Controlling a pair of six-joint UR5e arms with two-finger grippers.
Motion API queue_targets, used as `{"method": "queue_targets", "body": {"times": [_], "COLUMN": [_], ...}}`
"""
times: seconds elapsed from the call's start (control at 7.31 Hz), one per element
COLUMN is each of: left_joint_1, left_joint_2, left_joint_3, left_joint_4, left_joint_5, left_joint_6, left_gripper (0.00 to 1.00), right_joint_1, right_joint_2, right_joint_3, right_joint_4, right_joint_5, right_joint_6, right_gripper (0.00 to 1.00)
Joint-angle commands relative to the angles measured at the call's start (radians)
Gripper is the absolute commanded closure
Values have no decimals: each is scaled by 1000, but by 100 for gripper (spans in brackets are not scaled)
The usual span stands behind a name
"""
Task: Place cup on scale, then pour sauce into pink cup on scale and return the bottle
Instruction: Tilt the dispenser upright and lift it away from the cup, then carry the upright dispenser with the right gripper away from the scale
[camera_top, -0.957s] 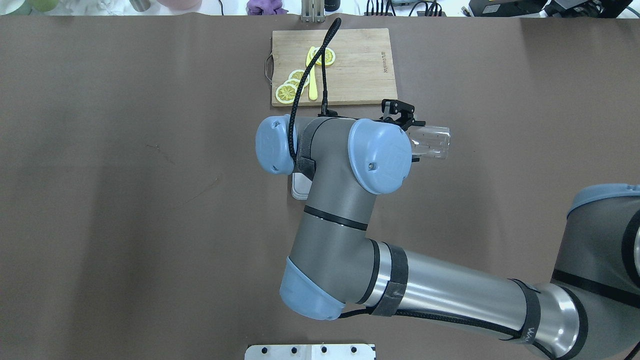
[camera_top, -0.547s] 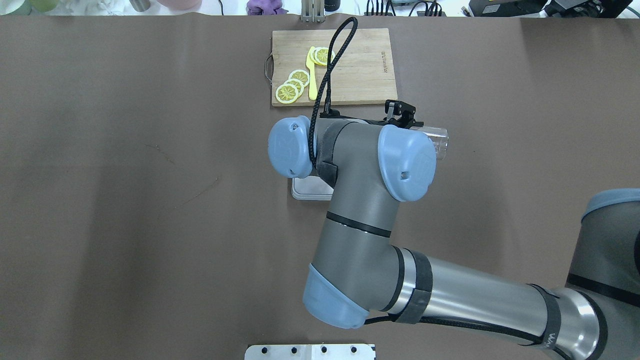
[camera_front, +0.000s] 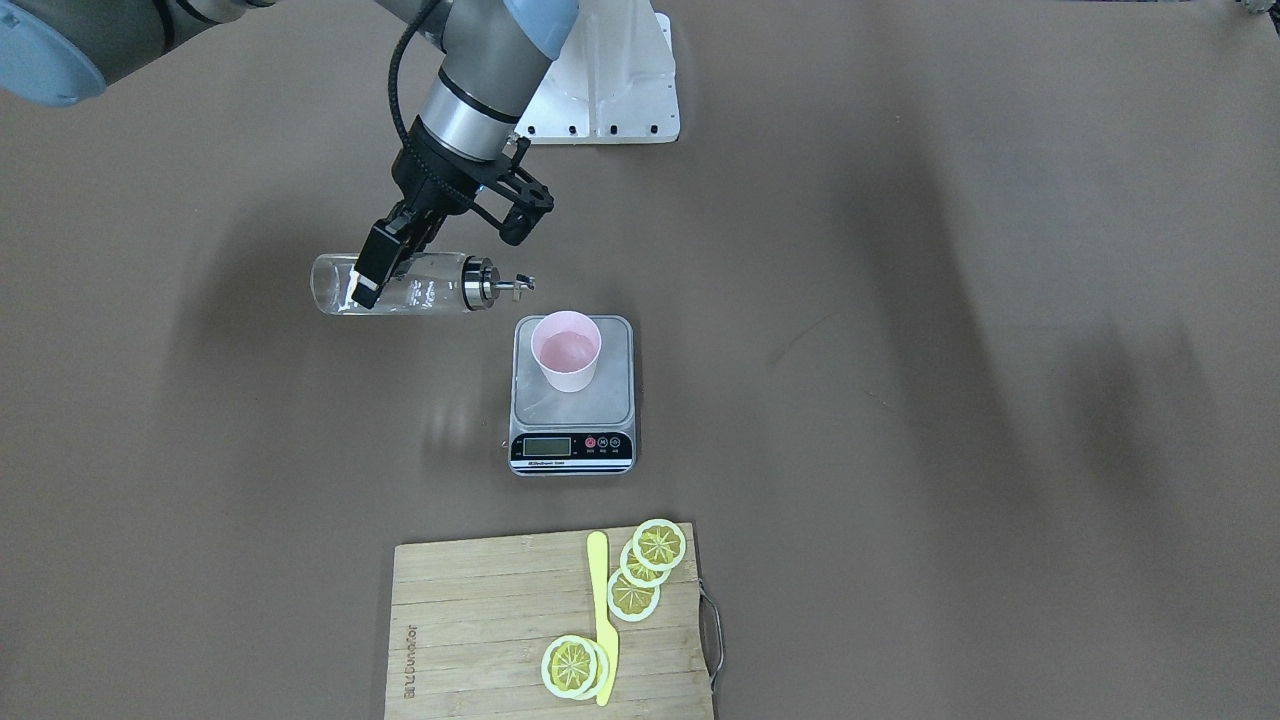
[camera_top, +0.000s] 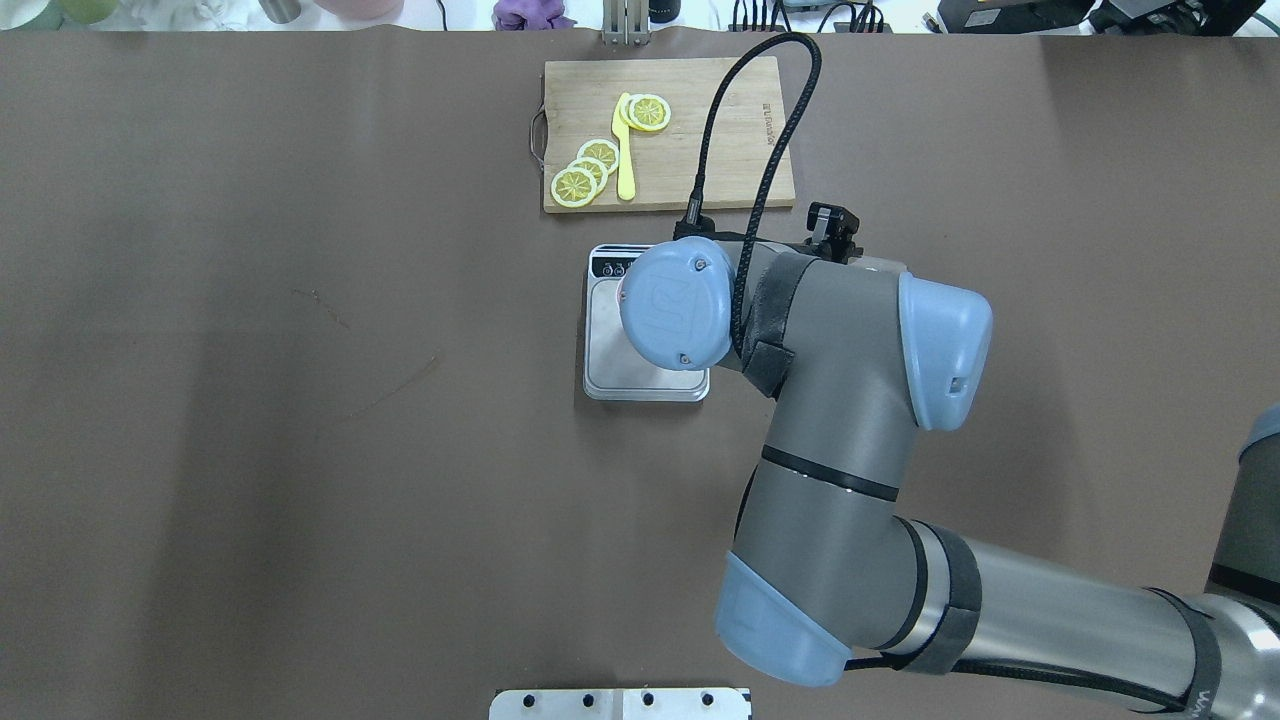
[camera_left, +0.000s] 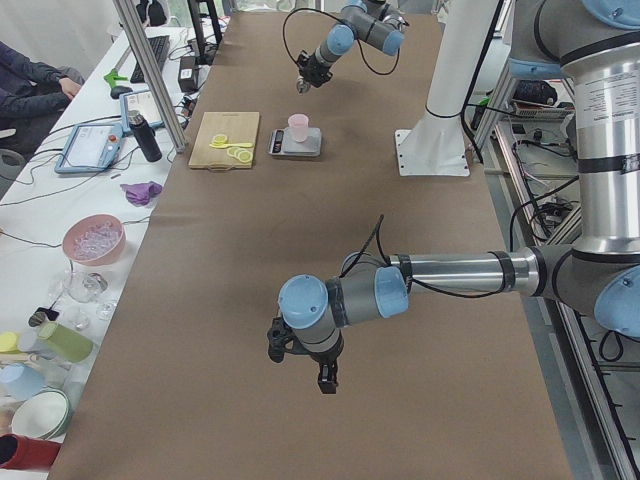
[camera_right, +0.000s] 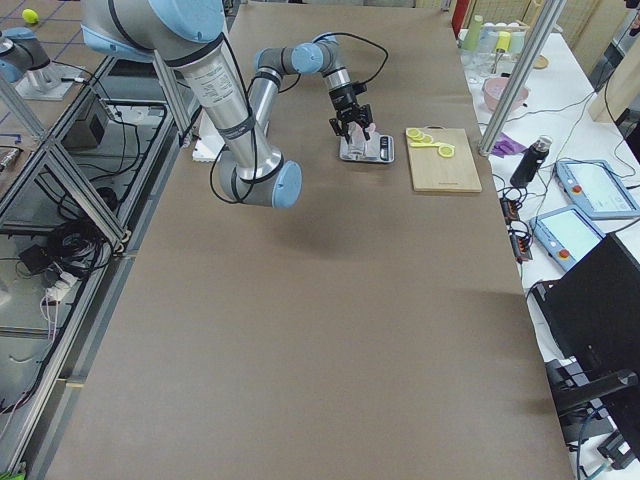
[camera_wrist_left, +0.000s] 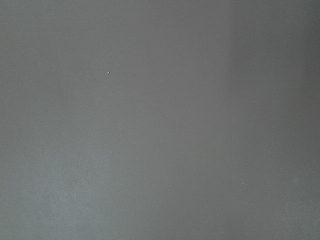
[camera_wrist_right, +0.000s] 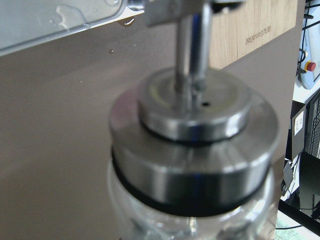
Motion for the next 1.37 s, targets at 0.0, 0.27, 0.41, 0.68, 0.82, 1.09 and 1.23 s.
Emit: {"method": "queue_targets", "body": {"times": [0.0,0.27,0.41,0.68,0.82,1.09,1.23], "left_joint_1": [0,-2,-2,-2,-2,-2,-2], "left_joint_2": [0,0,0,0,0,0,0], "left_joint_3": [-2,-8,-9,-6,-6,-14,-15], "left_joint_4": [-2,-2,-2,-2,-2,-4,-4], "left_joint_5": [-2,-2,-2,-2,-2,0,0], "left_joint_6": [1,6,7,9,7,7,7], "left_gripper": [1,1,1,1,1,1,1], "right_joint_1": [62,123,154,192,214,274,309], "right_joint_2": [-91,-165,-200,-315,-385,-494,-507], "right_joint_3": [31,37,37,37,37,34,33], "right_joint_4": [173,331,396,605,740,981,1028], "right_joint_5": [86,169,224,310,365,503,572], "right_joint_6": [-11,-49,-59,-59,-59,-59,-60], "right_gripper": [100,100,100,100,100,100,100]}}
